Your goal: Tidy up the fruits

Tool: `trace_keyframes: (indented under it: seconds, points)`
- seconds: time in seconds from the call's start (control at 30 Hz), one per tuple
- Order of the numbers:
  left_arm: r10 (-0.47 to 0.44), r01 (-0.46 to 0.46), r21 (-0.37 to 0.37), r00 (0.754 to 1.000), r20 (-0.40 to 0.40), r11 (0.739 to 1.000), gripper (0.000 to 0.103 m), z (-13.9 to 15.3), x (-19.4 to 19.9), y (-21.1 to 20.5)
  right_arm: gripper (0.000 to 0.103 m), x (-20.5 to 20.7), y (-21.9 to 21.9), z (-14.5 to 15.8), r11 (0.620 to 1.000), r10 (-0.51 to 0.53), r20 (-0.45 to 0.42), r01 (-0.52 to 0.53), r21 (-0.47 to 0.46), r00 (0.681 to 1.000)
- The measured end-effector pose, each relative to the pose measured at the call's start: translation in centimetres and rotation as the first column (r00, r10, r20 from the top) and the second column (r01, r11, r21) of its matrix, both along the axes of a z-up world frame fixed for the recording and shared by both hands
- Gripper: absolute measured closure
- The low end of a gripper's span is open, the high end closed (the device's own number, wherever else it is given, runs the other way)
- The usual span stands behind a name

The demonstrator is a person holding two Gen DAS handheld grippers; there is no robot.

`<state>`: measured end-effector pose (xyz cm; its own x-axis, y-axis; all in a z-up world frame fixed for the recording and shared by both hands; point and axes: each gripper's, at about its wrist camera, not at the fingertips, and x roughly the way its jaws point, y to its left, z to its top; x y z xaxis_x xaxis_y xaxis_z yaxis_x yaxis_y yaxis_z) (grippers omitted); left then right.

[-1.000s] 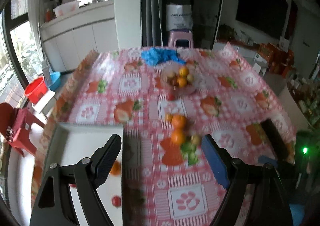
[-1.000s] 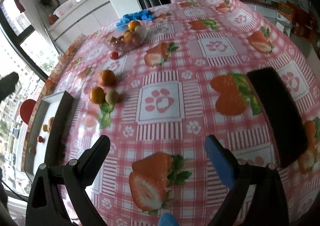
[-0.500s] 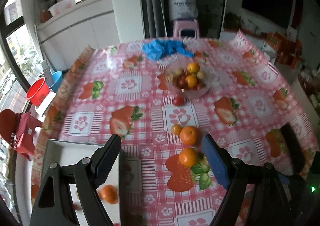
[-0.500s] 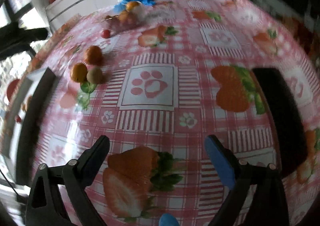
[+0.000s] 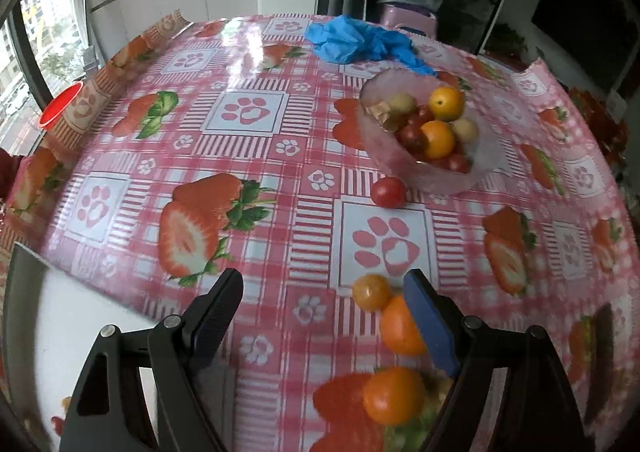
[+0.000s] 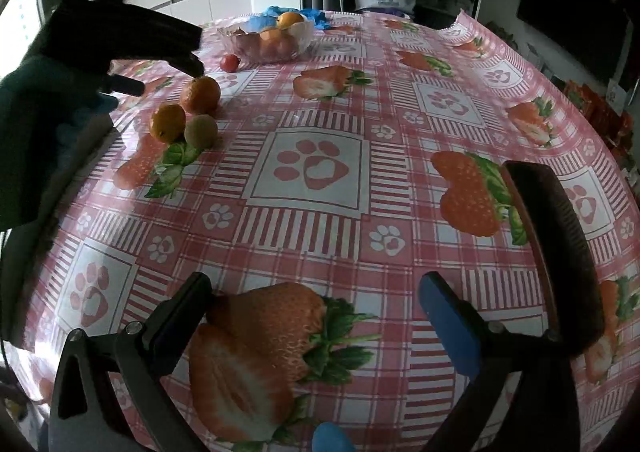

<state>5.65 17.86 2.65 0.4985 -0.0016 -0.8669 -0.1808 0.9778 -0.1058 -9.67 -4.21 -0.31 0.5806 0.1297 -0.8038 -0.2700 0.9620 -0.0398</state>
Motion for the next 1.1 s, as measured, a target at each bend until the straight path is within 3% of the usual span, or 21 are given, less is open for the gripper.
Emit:
trace_keyframes:
  seconds: [0.17, 0.23, 0.27, 0.3, 0.33, 0.4, 0.47, 0.67, 0.97, 1.1]
  points:
    - [0.021, -0.021, -0.030, 1.000, 0.007, 0.999, 0.020, -1.2, 0.9, -0.1, 0.000, -0.1, -0.1, 0.0, 1.000, 0.000, 0.001, 0.000, 0.001, 1.000]
    - [0.013, -0.012, -0.064, 1.000, 0.014, 0.998, 0.038, -1.4, 1.0, -0.1, 0.000, -0.1, -0.1, 0.0, 1.000, 0.001, 0.001, -0.001, 0.001, 1.000]
    - [0.013, -0.012, -0.074, 1.000, 0.014, 0.997, 0.040, -1.4, 1.0, -0.1, 0.000, -0.1, -0.1, 0.0, 1.000, 0.000, 0.001, 0.000, 0.001, 1.000]
    - [0.010, -0.010, -0.059, 1.000, 0.012, 0.998, 0.050, -1.4, 1.1, -0.3, 0.000, -0.1, -0.1, 0.0, 1.000, 0.000, 0.001, 0.000, 0.000, 1.000]
    - [-0.003, 0.004, -0.044, 1.000, 0.013, 0.999, 0.067, -1.4, 1.0, -0.5, 0.000, -0.1, -0.1, 0.0, 1.000, 0.000, 0.001, 0.000, 0.000, 1.000]
    - [-0.037, 0.037, 0.026, 0.999, 0.008, 0.999, 0.076, -1.5, 0.9, -1.2, 0.000, -0.1, -0.1, 0.0, 1.000, 0.001, 0.001, -0.001, 0.001, 1.000]
    - [-0.068, 0.068, 0.034, 0.998, 0.015, 0.997, 0.081, -1.5, 0.3, -1.7, 0.000, 0.0, -0.1, 0.0, 1.000, 0.001, 0.001, -0.001, 0.001, 1.000]
    - [-0.133, 0.128, 0.092, 0.990, 0.054, 0.988, 0.081, -1.0, -3.3, -2.9, 0.000, -0.1, -0.1, 0.0, 1.000, 0.002, 0.001, -0.002, 0.001, 1.000]
    - [-0.119, 0.118, 0.010, 0.990, 0.071, 0.993, 0.081, -0.3, -9.5, -1.8, 0.000, -0.1, -0.2, 0.1, 1.000, 0.002, 0.002, -0.002, 0.001, 1.000]
    - [-0.134, 0.134, 0.013, 0.989, 0.060, 0.991, 0.081, -0.5, -11.9, -2.1, 0.000, -0.1, -0.2, 0.0, 1.000, 0.003, 0.002, -0.003, 0.001, 1.000]
